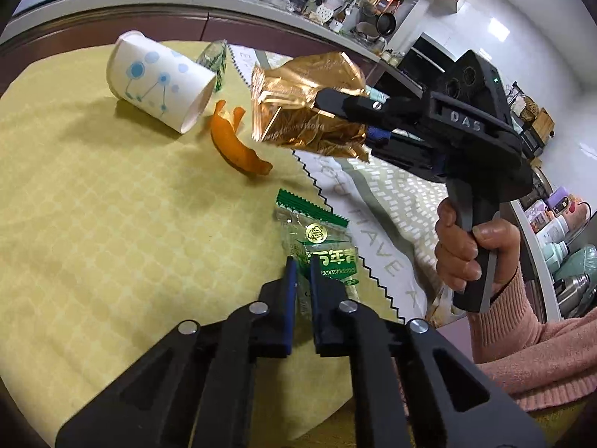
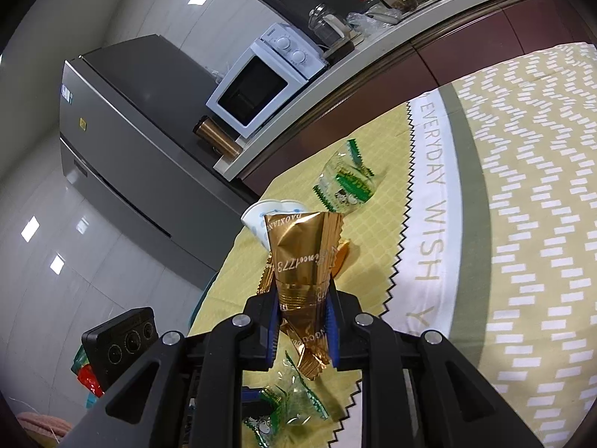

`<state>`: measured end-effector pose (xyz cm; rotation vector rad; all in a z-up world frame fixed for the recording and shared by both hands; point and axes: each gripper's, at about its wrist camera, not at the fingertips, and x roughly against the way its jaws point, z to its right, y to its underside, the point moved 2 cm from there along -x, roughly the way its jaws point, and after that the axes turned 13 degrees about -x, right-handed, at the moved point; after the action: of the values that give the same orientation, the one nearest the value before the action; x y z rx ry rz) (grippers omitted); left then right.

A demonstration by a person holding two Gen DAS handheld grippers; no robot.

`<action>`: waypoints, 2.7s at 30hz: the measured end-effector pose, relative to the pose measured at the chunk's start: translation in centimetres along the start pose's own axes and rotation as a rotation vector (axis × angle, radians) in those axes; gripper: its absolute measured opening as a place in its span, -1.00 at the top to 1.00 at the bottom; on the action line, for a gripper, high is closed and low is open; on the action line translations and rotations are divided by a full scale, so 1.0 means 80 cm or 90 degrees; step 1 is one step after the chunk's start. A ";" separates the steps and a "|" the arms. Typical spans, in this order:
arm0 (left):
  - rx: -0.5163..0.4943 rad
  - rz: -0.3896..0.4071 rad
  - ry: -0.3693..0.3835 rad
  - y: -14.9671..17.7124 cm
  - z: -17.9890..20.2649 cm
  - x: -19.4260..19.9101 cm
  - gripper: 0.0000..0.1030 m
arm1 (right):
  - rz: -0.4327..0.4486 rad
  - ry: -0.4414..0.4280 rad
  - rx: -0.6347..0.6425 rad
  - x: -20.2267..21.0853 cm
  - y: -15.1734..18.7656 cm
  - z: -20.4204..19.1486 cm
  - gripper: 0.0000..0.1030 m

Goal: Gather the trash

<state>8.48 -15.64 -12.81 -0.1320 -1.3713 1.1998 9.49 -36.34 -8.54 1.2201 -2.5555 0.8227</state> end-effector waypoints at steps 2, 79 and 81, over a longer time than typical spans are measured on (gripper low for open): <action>-0.005 0.013 -0.008 0.001 0.001 0.010 0.92 | -0.003 -0.004 0.005 -0.004 0.000 -0.004 0.63; 0.196 0.163 -0.446 0.125 -0.210 0.394 0.94 | -0.241 -0.100 0.212 -0.255 0.088 -0.246 0.63; 0.204 0.161 -0.448 0.129 -0.216 0.394 0.94 | -0.247 -0.098 0.216 -0.263 0.090 -0.249 0.63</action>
<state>8.42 20.68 -3.82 0.3913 -1.7683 1.7625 16.22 -7.77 -3.23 1.8706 -2.2255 1.1316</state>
